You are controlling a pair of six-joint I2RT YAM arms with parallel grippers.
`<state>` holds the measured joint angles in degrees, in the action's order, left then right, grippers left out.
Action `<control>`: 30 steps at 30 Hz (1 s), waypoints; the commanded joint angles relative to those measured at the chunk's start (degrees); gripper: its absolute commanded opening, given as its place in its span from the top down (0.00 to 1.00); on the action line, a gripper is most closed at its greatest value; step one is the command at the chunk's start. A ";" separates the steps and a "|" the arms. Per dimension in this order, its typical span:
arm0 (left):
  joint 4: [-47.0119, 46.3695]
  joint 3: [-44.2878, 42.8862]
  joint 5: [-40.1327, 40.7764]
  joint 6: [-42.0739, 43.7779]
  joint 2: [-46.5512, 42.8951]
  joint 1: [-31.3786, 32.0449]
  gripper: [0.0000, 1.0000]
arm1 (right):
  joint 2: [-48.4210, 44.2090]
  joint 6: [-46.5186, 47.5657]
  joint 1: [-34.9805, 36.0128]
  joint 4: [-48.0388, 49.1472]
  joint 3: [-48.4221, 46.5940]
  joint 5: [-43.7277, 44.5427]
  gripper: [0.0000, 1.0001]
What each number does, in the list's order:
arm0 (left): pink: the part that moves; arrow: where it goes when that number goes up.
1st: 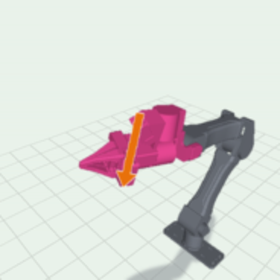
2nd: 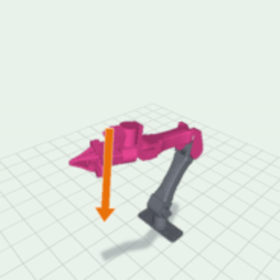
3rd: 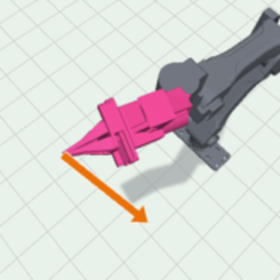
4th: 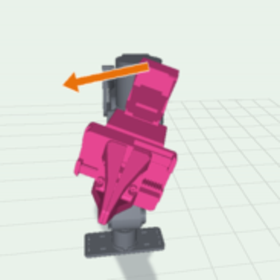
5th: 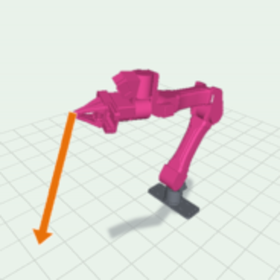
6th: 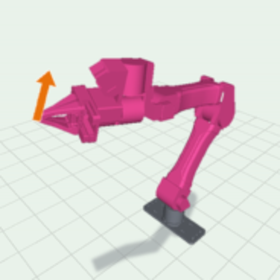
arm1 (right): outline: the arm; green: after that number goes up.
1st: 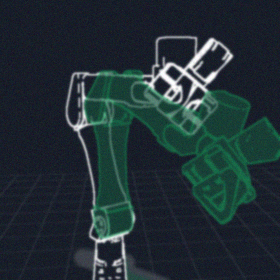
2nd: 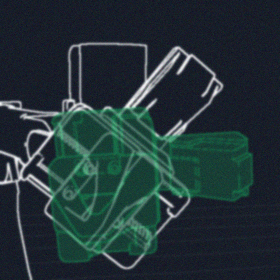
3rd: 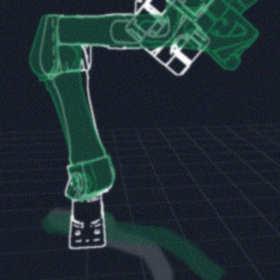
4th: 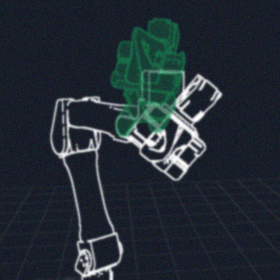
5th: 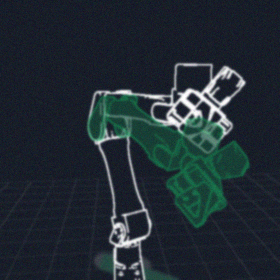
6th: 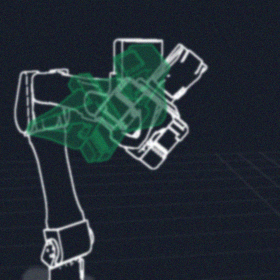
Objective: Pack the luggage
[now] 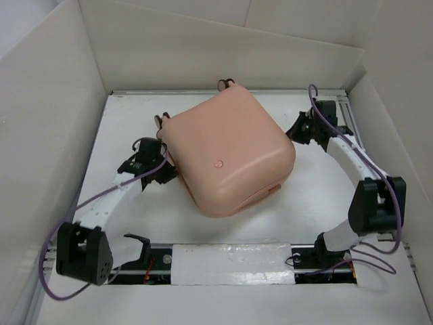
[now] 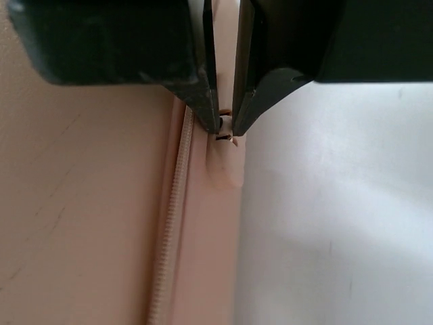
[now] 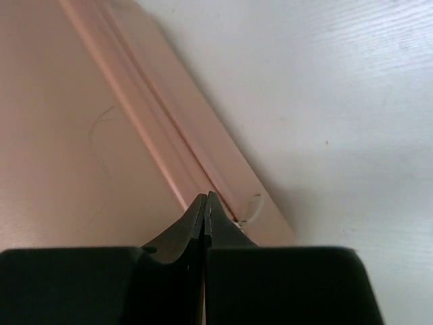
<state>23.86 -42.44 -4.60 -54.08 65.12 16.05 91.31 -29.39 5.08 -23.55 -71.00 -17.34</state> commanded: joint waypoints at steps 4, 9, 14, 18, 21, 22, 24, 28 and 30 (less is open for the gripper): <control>-17.70 -15.72 -3.65 3.19 18.00 1.26 0.91 | -16.23 -2.86 15.73 -4.84 15.61 -6.22 1.00; -15.34 -30.05 -4.72 5.83 27.32 1.26 0.89 | -20.64 -6.38 23.91 -6.33 17.30 -3.05 0.99; -13.23 -35.17 -5.86 8.63 25.15 -2.34 0.77 | -19.32 -4.72 24.54 -11.24 9.76 0.99 0.96; -7.87 -34.30 -2.62 12.94 18.74 -5.07 0.61 | -20.98 -1.82 25.06 -16.26 4.29 9.49 0.96; -5.14 -28.51 1.68 15.24 11.19 -5.07 0.56 | -28.18 -1.21 25.06 -16.26 6.30 10.84 0.96; -4.61 -26.93 2.40 15.76 9.17 -5.07 0.56 | -30.38 -1.20 25.76 -14.70 9.27 9.62 0.96; -3.82 -22.27 3.89 15.76 2.75 -5.07 0.56 | -38.72 -1.90 27.69 -9.10 13.67 9.61 0.90; -3.82 -17.34 3.90 15.76 -8.15 -5.07 0.56 | -50.34 -3.40 30.86 2.61 27.56 12.25 0.77; -3.82 -15.58 3.20 13.14 -14.89 -5.07 0.56 | -51.14 -4.89 30.87 4.91 33.03 12.86 0.95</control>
<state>19.59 -59.88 -1.52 -40.21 56.93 11.00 39.07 -32.14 35.48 -26.26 -43.79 -6.37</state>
